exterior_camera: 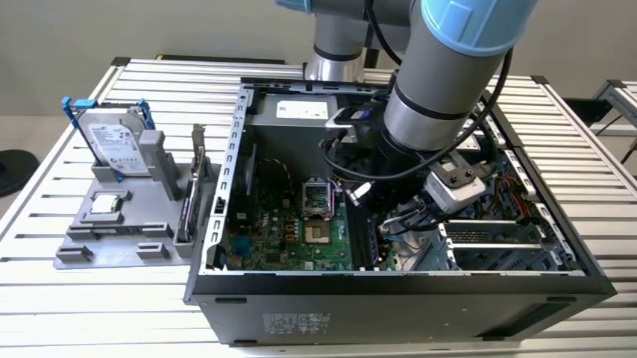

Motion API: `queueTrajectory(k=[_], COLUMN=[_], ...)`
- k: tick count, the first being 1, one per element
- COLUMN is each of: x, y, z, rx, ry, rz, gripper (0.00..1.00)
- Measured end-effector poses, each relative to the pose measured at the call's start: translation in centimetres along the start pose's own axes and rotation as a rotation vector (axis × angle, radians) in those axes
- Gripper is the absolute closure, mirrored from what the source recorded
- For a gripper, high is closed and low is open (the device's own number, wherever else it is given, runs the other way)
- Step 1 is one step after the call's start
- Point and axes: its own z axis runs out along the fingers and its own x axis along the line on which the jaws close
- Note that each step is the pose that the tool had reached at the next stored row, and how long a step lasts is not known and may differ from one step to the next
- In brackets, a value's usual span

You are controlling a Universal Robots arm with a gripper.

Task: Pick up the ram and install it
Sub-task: 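Press down the ram until it locks into place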

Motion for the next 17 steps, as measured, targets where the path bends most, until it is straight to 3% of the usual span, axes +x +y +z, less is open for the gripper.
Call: queueTrajectory(k=[12, 17], x=[0.06, 0.16], y=[-0.1, -0.33], z=[0.02, 0.03], rx=[-0.0041, -0.0055], ry=[-0.0067, -0.0088], rz=[-0.195, -0.257], gripper=[1.0, 1.0])
